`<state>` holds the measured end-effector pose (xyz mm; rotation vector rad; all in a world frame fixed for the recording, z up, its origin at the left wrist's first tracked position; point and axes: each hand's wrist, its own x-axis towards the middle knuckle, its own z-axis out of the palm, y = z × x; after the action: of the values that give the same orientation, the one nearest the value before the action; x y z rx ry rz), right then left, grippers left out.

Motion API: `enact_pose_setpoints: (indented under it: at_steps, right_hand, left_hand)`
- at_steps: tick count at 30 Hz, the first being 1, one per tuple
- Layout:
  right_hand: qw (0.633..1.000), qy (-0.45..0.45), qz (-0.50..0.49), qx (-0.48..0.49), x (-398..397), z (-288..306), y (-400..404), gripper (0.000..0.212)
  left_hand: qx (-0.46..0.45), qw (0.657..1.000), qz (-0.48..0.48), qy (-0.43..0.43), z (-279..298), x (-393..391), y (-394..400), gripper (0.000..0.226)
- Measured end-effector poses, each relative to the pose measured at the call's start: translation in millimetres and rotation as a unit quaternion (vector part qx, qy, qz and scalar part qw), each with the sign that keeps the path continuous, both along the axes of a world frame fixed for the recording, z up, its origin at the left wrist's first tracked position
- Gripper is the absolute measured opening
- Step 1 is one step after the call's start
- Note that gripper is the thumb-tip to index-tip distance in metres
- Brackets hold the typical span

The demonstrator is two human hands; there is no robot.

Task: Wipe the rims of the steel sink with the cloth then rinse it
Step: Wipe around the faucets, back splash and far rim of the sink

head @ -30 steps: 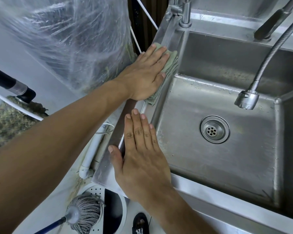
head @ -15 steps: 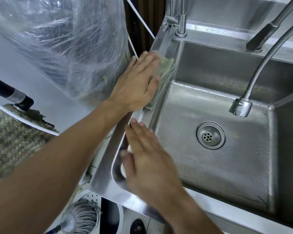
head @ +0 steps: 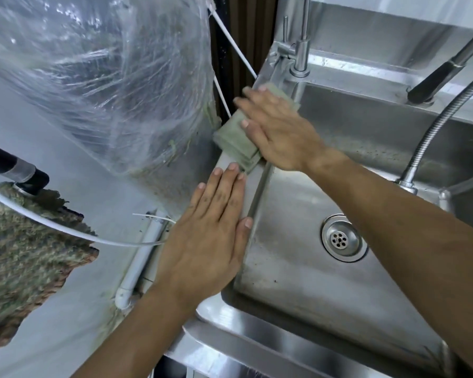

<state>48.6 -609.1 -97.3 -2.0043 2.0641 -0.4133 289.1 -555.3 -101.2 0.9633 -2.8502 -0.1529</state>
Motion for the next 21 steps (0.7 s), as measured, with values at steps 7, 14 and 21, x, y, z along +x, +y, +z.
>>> enact_pose_setpoints:
  at_steps: [7,14,21]
  right_hand:
    - [0.998,-0.028,-0.057,0.022,6,26,-1,0.06]
    - [0.988,0.046,0.147,-0.019,-36,3,-15,0.052]
    - [0.994,-0.086,-0.057,0.046,-6,12,-21,0.056]
  left_hand:
    - [0.024,1.0,0.001,-0.006,1,-12,-17,0.062]
    - [0.025,1.0,-0.004,-0.001,-1,-22,-28,0.062]
    - [0.064,0.998,-0.021,-0.017,7,-29,-42,0.064]
